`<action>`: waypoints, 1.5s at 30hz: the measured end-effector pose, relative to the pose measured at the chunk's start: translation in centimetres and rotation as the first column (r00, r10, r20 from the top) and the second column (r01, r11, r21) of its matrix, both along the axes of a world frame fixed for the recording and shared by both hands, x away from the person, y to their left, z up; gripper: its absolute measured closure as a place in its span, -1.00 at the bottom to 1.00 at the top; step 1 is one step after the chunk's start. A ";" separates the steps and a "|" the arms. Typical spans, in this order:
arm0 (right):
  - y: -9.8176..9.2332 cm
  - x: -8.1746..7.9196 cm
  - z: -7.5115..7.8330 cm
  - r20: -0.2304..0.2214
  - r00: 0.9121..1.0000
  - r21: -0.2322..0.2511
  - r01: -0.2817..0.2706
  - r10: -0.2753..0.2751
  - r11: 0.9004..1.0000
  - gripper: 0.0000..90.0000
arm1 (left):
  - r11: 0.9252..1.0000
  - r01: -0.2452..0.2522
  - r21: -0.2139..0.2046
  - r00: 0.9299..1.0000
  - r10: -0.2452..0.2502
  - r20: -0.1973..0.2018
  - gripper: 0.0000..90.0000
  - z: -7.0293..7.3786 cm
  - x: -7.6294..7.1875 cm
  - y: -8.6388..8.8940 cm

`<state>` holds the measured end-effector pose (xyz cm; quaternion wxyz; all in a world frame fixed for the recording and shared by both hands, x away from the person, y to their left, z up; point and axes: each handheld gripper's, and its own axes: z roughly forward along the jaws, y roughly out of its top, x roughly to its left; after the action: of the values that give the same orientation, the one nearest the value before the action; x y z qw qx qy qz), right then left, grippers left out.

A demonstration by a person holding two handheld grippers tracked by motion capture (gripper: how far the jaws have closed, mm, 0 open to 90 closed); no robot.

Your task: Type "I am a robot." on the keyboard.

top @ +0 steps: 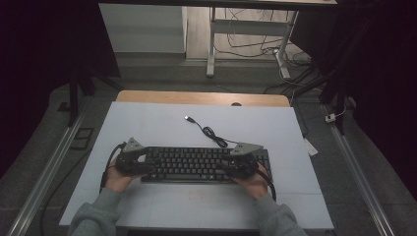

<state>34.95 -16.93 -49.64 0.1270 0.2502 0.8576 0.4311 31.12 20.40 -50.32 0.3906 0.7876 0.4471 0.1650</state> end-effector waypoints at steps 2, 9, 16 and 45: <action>-0.7 0.0 0.1 0.006 1.000 0.003 0.014 -0.014 1.000 0.25 | 1.000 -0.001 0.000 1.000 0.001 0.000 -0.26 0.0 0.0 0.0; -3.0 -0.5 0.0 0.011 0.998 0.005 0.057 -0.057 0.998 0.18 | 1.000 -0.004 -0.004 1.000 0.004 0.003 -0.26 0.0 0.0 0.2; -4.2 -0.7 0.0 0.015 0.997 0.006 0.072 -0.072 0.997 0.18 | 1.000 -0.001 -0.002 1.000 0.001 0.006 -0.26 0.1 -0.1 0.1; -3.8 -0.6 -0.3 0.016 0.998 -0.015 0.062 -0.061 0.998 0.17 | 0.996 0.058 -0.068 0.998 -0.056 0.024 -0.06 0.9 -0.7 -0.6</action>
<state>34.37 -20.70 -49.96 0.1488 0.2721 0.8518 0.4222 30.42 19.76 -49.40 0.4267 0.7843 0.4256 0.1470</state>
